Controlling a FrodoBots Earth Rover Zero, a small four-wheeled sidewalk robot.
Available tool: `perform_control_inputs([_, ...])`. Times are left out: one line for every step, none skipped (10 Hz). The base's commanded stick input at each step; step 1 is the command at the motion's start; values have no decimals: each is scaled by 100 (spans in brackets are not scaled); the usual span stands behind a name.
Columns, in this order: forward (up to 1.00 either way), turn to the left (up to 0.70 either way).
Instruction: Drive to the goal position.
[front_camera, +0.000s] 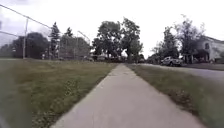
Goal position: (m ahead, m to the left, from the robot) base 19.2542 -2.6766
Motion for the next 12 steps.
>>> perform_control_inputs([70,0])
perform_control_inputs([70,0])
perform_control_inputs([70,0])
perform_control_inputs([70,0])
perform_control_inputs([70,0])
perform_control_inputs([70,0])
perform_control_inputs([70,0])
perform_control_inputs([70,0])
perform_control_inputs([70,0])
perform_control_inputs([70,0])
perform_control_inputs([70,0])
perform_control_inputs([70,0])
